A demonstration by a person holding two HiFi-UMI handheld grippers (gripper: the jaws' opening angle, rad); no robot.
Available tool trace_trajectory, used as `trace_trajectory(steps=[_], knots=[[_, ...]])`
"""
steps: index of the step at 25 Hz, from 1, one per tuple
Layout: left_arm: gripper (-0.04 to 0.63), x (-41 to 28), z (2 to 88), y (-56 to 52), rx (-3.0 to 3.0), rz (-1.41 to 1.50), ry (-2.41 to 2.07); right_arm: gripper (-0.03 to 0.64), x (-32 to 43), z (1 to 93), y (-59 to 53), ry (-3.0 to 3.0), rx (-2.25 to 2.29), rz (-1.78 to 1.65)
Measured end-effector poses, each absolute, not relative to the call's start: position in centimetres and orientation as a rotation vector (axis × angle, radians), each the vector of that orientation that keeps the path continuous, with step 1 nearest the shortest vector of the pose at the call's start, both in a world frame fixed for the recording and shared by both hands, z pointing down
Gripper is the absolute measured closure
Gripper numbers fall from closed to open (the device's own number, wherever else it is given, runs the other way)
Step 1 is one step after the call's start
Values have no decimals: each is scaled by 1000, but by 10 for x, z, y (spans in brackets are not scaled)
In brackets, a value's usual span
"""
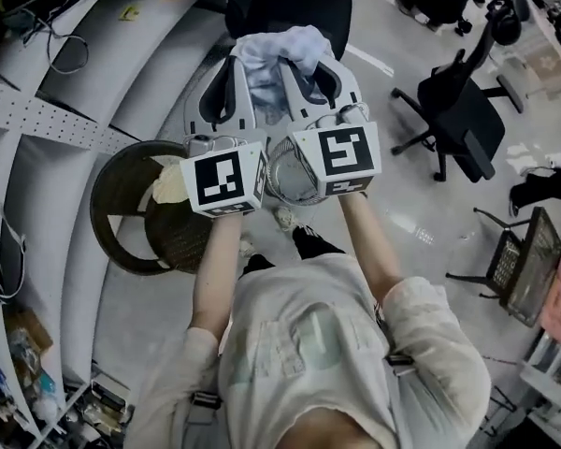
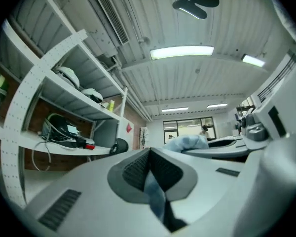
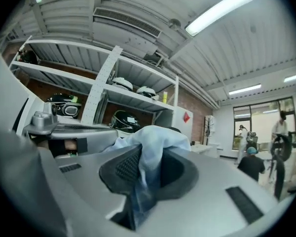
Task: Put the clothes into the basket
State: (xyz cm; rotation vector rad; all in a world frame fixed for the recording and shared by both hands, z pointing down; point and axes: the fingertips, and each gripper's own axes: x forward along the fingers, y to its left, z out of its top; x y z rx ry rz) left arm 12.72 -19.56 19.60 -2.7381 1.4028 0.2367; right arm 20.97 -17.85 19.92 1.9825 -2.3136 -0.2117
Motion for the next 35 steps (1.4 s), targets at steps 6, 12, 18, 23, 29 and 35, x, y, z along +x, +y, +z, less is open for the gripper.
trace_trajectory(steps=[6, 12, 18, 23, 29, 35], knots=[[578, 231, 207, -178, -2877, 246, 1172, 543, 306, 212, -148, -2114, 2124, -179], [578, 273, 223, -165, -2931, 224, 1058, 542, 353, 236, -126, -2008, 2204, -108], [578, 282, 255, -163, -2965, 139, 1075, 541, 361, 291, -116, -2000, 2193, 82], [578, 282, 306, -161, -2984, 8, 1105, 541, 352, 389, -106, -1997, 2084, 302], [578, 270, 382, -169, -3019, -146, 1174, 541, 328, 519, -90, -1969, 1890, 534], [578, 257, 430, -174, -3040, -238, 1238, 540, 314, 600, -75, -1918, 1756, 660]])
